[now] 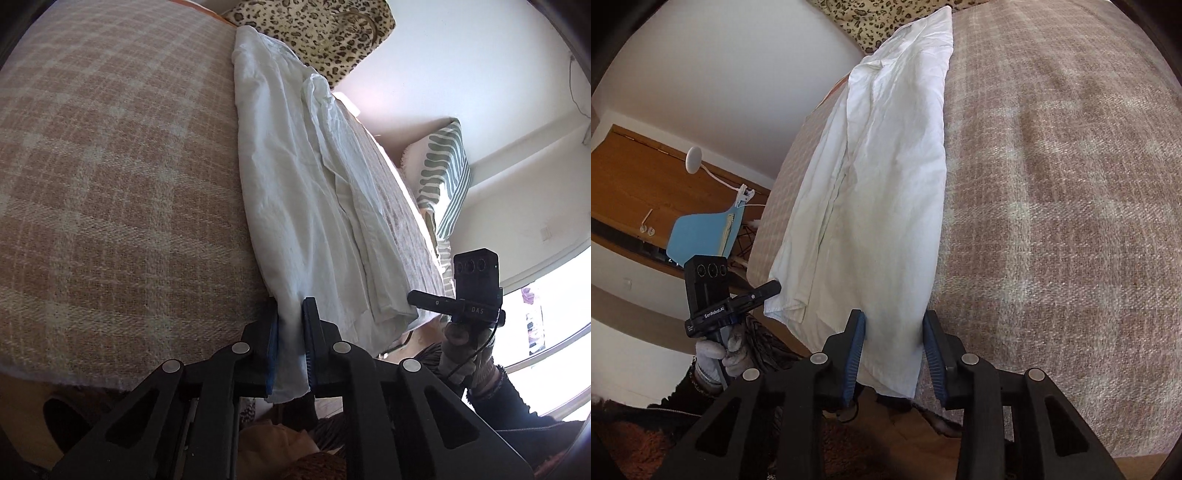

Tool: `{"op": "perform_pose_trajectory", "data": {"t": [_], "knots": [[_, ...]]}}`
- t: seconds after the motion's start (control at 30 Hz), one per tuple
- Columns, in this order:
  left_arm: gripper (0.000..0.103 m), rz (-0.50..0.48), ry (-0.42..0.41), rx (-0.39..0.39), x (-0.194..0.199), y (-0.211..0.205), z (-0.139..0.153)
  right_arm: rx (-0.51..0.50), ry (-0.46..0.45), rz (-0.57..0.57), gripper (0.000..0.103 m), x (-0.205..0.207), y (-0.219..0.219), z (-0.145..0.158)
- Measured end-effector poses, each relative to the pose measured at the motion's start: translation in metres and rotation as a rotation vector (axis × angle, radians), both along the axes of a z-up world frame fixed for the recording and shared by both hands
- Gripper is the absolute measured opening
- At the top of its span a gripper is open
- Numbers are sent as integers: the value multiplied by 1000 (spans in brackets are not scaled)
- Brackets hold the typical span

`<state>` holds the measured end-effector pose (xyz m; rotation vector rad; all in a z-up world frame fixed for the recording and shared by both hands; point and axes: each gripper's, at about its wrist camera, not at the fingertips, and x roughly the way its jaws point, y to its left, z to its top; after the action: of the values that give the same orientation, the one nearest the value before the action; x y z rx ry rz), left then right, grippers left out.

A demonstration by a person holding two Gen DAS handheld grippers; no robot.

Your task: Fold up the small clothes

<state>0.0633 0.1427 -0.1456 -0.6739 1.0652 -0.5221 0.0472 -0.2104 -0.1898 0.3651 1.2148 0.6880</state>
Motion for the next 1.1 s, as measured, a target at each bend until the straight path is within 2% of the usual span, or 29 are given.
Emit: {"op": "perform_pose_trajectory", "data": {"t": [0.1, 0.2, 0.3, 0.33, 0.4, 0.43, 0.5, 0.6, 0.67, 0.77, 0.9, 1.1], "knots": [[8, -2, -27, 10, 0, -3, 9, -22, -6, 3, 18, -3, 6, 0], [8, -2, -48, 50, -1, -6, 13, -19, -21, 7, 16, -3, 12, 2], [17, -3, 13, 35, 7, -9, 2, -31, -28, 21, 24, 1, 15, -1], [17, 2, 12, 16, 9, -9, 0, -23, -12, 25, 30, 1, 16, -4], [17, -9, -10, 15, 9, -11, -1, 6, 4, 25, 29, 3, 18, -7], [10, -12, -21, 25, 9, -12, 0, 9, 3, 26, 22, 2, 19, -8], [7, -13, -20, 9, 10, -12, 3, -12, -15, 32, 10, 0, 24, -6], [6, -9, -71, 1, 8, -11, 21, -38, -76, 34, 7, -7, 31, 9], [6, -23, -115, 30, 5, -14, 31, -25, -111, 36, 5, -12, 31, 22], [6, -50, -105, 99, 6, -22, 21, -31, -111, 30, 5, -11, 27, 27], [6, -19, -23, 37, 10, -14, -4, -74, -45, 13, 5, -4, 23, 2], [6, -21, -57, -22, 13, -8, 13, 31, -2, -25, 5, 2, 10, -1]]}}
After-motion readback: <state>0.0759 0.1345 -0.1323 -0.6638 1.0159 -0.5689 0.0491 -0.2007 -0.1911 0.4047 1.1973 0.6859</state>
